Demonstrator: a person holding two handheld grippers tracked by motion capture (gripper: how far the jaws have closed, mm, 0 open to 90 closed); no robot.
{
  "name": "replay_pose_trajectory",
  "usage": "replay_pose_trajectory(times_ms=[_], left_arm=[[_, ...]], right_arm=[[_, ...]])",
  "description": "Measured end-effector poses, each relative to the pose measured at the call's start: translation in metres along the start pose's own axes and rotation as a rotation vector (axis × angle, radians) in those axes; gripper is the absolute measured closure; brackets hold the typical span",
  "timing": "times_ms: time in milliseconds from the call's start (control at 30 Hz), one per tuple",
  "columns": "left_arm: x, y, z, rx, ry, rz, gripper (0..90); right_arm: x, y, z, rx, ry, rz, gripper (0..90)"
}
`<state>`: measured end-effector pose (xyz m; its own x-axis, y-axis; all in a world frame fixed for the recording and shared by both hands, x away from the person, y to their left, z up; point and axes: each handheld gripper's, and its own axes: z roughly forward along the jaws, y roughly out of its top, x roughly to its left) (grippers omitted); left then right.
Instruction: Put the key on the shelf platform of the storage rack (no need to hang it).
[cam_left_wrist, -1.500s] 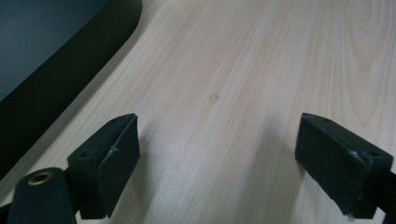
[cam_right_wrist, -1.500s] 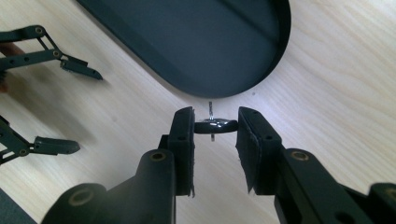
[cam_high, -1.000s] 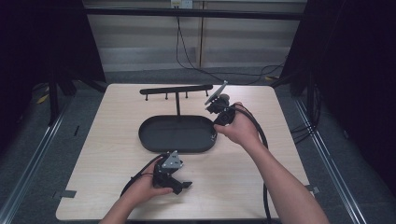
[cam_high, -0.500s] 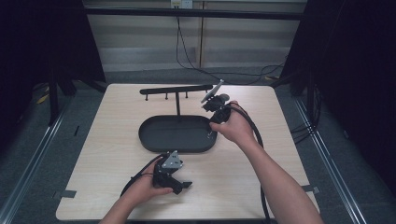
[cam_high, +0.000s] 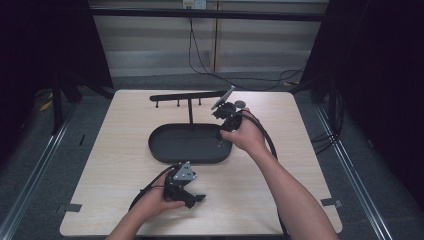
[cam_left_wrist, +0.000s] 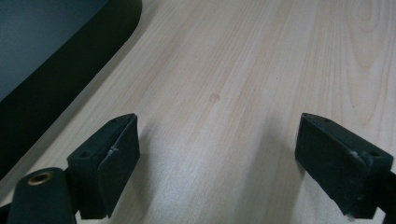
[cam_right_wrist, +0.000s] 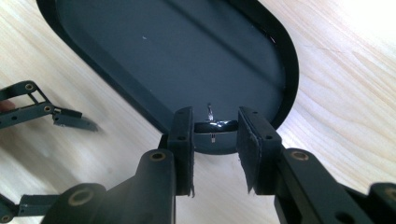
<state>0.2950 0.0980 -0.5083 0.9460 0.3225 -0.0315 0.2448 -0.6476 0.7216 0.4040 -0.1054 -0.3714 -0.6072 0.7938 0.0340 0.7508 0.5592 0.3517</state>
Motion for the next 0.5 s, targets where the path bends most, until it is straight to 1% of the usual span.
replay_pose_trajectory(times_ms=[267,500], left_arm=[[0.0,0.0,0.0,0.002,0.0,-0.001,13.5],[0.0,0.0,0.0,0.002,0.0,-0.002,13.4]], right_arm=[[0.0,0.003,0.009,-0.006,0.0,0.004,68.5],[0.001,0.004,0.02,-0.003,0.011,0.005,68.6]])
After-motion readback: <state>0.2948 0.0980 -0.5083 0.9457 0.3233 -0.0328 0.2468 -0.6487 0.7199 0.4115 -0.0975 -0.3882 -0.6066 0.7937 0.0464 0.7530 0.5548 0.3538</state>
